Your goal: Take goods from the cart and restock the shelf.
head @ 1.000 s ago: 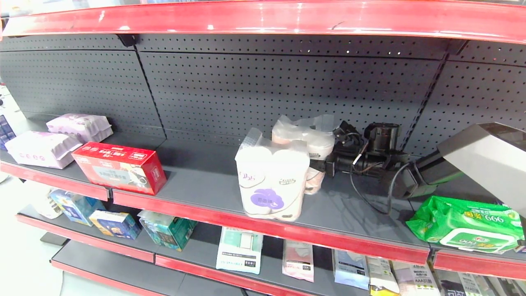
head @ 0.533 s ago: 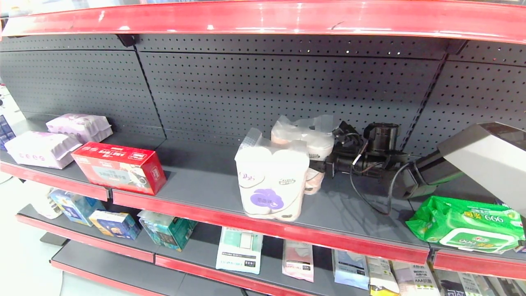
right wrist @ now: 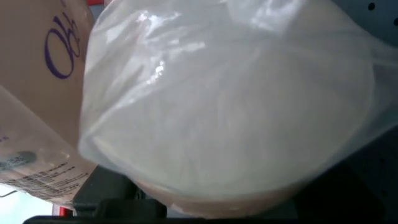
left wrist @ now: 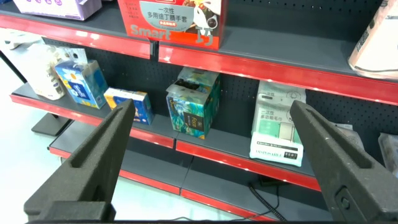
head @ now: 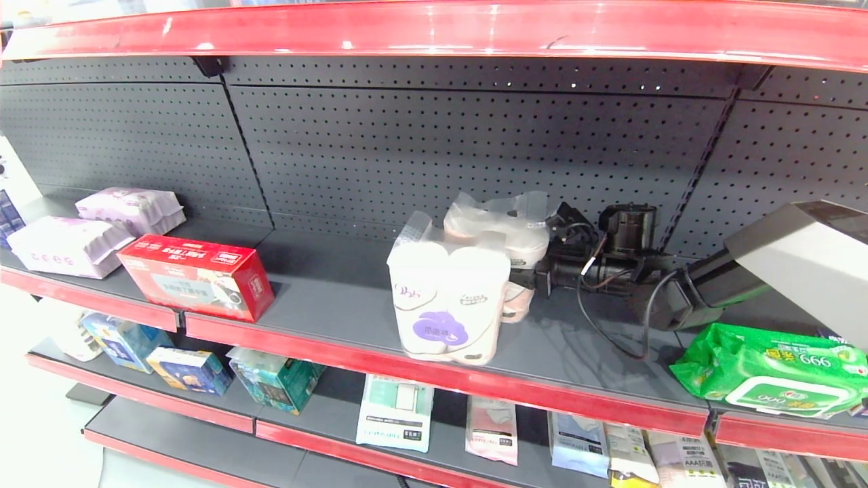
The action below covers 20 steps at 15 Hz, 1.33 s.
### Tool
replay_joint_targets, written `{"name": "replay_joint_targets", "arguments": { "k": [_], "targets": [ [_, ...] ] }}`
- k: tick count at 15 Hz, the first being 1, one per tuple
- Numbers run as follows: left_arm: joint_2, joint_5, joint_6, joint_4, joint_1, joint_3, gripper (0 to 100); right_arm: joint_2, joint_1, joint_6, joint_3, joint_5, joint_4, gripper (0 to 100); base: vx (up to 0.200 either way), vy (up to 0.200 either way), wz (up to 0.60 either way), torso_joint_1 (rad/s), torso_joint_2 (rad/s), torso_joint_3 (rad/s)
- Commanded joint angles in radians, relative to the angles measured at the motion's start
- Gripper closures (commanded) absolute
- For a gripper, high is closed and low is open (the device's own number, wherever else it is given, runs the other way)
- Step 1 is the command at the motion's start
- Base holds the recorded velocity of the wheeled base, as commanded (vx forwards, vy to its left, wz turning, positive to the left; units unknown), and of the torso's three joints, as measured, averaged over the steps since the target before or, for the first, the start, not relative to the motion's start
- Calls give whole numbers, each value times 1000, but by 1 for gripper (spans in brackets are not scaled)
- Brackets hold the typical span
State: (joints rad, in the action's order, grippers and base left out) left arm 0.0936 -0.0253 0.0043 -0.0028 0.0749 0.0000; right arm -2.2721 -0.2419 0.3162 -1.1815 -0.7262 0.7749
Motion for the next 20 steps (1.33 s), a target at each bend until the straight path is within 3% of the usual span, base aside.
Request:
{"name": "replay_joint_targets", "arguments": {
  "k": [1,2,11,20],
  "targets": [
    [1,-1,0,0,0,0,0,0,-2,0,3,-1,0,100,0,0,0,0,0,0],
    [1,-1,0,0,0,0,0,0,-7,0,6,-1,0,0,0,0,0,0,0,0],
    [1,-1,0,0,0,0,0,54,12,-12,10,2,-9,0,0,0,0,0,0,0],
    [1,-1,0,0,0,0,0,184,110,-12,177,1,-11,0,0,0,0,0,0,0]
  ]
}}
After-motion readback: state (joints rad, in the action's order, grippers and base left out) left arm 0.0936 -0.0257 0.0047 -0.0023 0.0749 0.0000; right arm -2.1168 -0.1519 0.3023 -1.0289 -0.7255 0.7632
